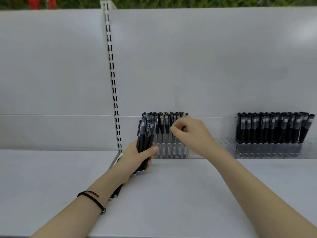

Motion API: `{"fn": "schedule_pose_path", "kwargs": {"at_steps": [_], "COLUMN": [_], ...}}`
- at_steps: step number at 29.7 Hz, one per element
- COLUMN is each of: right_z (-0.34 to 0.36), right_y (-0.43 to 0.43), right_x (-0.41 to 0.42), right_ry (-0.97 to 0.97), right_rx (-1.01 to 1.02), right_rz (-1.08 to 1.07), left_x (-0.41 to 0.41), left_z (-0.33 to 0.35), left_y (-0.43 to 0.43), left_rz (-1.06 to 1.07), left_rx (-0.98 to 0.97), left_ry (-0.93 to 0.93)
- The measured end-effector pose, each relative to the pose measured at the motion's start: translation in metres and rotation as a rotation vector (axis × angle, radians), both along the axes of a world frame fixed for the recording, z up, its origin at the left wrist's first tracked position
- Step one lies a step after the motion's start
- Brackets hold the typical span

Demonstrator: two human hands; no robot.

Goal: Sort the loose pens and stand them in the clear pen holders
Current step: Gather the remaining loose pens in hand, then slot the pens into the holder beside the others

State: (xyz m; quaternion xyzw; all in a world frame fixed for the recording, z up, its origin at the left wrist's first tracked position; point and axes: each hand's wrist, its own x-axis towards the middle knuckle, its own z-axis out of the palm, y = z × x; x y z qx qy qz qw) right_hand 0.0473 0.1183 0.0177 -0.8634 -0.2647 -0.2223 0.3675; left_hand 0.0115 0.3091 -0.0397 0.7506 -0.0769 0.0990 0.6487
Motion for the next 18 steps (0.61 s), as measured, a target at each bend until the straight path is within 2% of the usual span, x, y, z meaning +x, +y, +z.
{"fn": "schedule_pose_path", "kwargs": {"at_steps": [3,6,12,18], "right_z": [-0.015,-0.022,-0.019,-0.018], "right_y": [-0.024,-0.056,-0.134,-0.216], "right_x": [0.005,0.005,0.007,0.015], "right_ry": [-0.005,-0.021,-0.108,-0.215], "right_rx": [-0.413,-0.621,-0.731,-0.775], "right_rz": [-0.112,-0.168,-0.190,-0.197], "left_x": [-0.002,-0.001,0.008,0.013], "left_z": [0.005,0.015,0.029,0.035], "left_y": [-0.007,-0.024,-0.085,-0.183], "left_rz": [0.051,0.099,0.227,0.424], "left_rx": [0.137,0.339,0.803,1.033], "left_ry": [-0.020,-0.056,-0.163,-0.245]}}
